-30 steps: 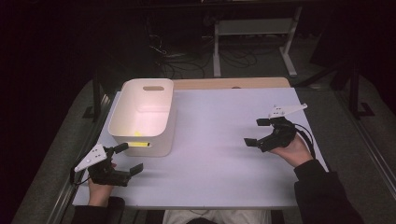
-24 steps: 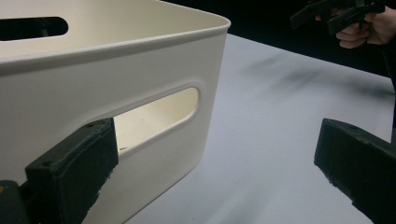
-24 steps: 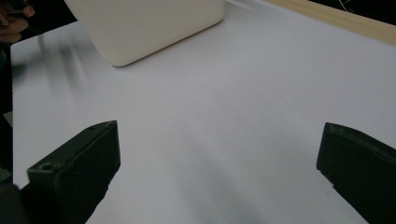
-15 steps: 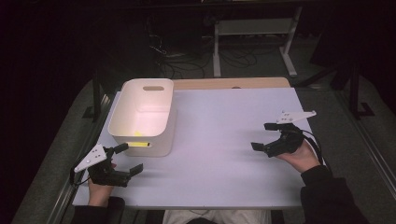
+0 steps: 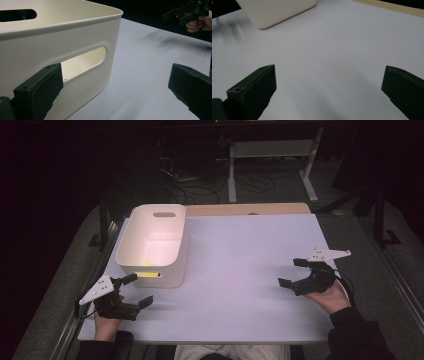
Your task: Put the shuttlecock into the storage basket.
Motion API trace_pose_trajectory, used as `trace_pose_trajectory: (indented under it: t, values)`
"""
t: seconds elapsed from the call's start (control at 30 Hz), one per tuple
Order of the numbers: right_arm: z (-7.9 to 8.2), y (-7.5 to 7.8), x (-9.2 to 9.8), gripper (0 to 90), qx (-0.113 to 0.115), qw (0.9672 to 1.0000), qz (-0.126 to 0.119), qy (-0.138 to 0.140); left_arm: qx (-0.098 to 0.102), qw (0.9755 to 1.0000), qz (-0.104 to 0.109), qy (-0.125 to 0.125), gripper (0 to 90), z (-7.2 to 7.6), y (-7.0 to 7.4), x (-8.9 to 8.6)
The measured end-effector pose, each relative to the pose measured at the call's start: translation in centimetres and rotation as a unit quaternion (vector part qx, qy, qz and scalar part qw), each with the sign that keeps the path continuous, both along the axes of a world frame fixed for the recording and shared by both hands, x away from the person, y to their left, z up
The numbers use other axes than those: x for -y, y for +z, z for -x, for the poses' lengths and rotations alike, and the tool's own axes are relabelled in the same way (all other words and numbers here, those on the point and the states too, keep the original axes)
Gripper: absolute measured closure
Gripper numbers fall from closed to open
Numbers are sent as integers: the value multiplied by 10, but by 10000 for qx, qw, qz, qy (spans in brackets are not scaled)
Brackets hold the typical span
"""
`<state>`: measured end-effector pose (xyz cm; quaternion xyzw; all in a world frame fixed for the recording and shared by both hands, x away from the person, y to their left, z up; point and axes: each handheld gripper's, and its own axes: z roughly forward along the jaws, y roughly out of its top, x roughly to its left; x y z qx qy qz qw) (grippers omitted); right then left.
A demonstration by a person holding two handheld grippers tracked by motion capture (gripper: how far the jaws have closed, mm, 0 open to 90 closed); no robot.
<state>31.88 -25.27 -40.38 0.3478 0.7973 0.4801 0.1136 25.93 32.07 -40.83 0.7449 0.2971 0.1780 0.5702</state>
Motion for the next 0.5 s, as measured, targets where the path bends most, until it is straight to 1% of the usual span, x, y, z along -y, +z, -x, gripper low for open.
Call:
trace_pose_trajectory:
  t: [0.13, 0.17, 0.27, 0.33, 0.43, 0.5]
  values:
    - [4, -5, 4, 0, 17, 10000, -2, -86, -6, 10000, 10, 6, 0, 0, 0, 0]
    - [7, -8, 6, 0, 9, 9999, -20, -127, -6, 10000, 12, 3, 0, 0, 0, 0]
    - [11, -11, 9, 0, 12, 9999, 23, -154, 0, 10000, 10, 3, 0, 0, 0, 0]
    - [13, -13, 10, 0, 50, 9998, 4, -177, -1, 10000, 12, -3, 0, 0, 0, 0]
    - [16, -19, 12, 0, 11, 9997, -27, -247, 4, 10000, 27, -20, 0, 1, 0, 0]
    - [17, -21, 10, 0, -43, 9997, 68, -252, 7, 10000, 48, -32, 0, 1, 0, 0]
